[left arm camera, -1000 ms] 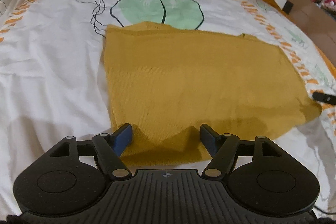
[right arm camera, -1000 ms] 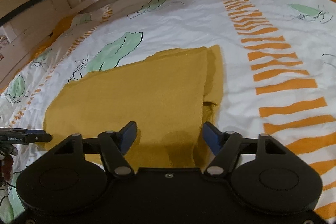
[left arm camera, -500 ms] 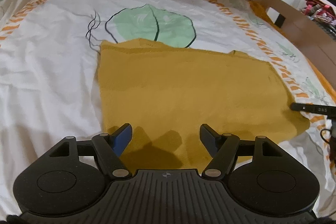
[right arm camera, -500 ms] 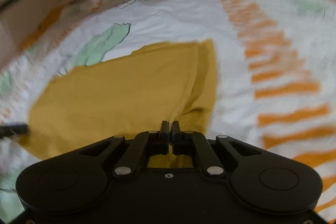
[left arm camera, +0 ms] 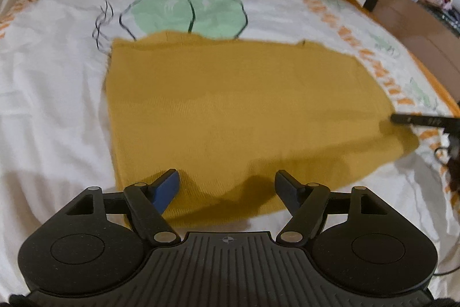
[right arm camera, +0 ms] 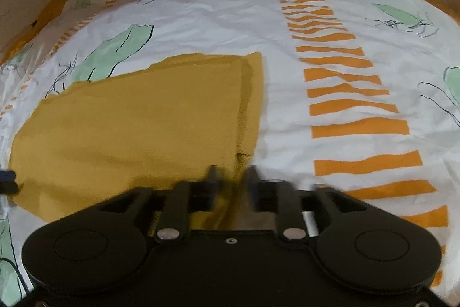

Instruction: Fold small clothes

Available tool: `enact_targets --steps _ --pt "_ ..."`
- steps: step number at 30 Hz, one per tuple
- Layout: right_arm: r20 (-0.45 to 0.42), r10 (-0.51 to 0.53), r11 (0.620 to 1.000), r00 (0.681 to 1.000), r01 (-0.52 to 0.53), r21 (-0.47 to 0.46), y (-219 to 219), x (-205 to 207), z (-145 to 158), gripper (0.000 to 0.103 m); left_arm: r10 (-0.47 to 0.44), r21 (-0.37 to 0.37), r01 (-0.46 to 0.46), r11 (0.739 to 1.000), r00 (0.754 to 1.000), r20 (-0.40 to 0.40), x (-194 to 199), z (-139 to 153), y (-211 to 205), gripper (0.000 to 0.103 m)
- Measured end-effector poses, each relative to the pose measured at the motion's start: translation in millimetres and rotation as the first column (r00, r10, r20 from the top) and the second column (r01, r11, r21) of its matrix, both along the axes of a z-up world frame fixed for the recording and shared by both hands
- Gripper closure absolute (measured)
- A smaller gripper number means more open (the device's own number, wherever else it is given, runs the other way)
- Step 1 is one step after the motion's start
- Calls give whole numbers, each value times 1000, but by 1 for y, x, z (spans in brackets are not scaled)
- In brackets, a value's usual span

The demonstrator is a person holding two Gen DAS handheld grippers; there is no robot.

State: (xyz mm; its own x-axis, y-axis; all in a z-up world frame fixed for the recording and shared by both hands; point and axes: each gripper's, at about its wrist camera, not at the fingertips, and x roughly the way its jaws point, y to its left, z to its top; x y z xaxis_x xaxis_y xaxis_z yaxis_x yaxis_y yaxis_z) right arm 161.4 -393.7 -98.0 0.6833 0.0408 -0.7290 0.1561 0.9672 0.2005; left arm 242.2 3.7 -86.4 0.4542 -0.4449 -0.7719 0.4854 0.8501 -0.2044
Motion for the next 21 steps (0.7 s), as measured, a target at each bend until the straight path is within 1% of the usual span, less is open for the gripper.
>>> enact_targets --steps 1,2,5,7,8,11,14,17,20,21 --pt "13 -6 1000 1000 6 -1 0 -3 3 36 -3 6 3 1000 1000 5 -1 -1 -1 29" --pt "23 -9 1000 1000 9 -2 1 -4 5 32 -8 12 8 1000 1000 10 -2 -1 -3 28" --pt "55 -10 1000 998 11 -13 8 -10 18 27 -12 19 12 1000 1000 12 -3 -2 -6 26" --pt "79 23 999 997 -20 -36 21 -15 26 3 -10 20 10 1000 1000 11 -3 -3 -7 24" --pt "85 52 998 995 -48 -45 30 -15 29 0 -10 19 10 1000 1000 10 -3 -3 -7 23" --pt "95 146 986 985 -137 -98 60 -14 34 0 -12 20 12 1000 1000 11 -3 -3 -8 20" --pt "80 233 962 969 -217 -167 90 -7 32 0 -13 24 13 1000 1000 13 -4 -3 -9 20" --pt "33 280 939 959 -267 -215 108 2 19 0 -14 25 13 1000 1000 11 -5 -3 -10 18" --pt "-50 293 918 955 -296 -264 115 4 0 0 -21 29 21 999 1000 6 -6 -3 -11 13" --pt "-71 294 915 953 -302 -268 115 1 -5 0 -24 31 24 999 1000 4 -6 -3 -12 12"
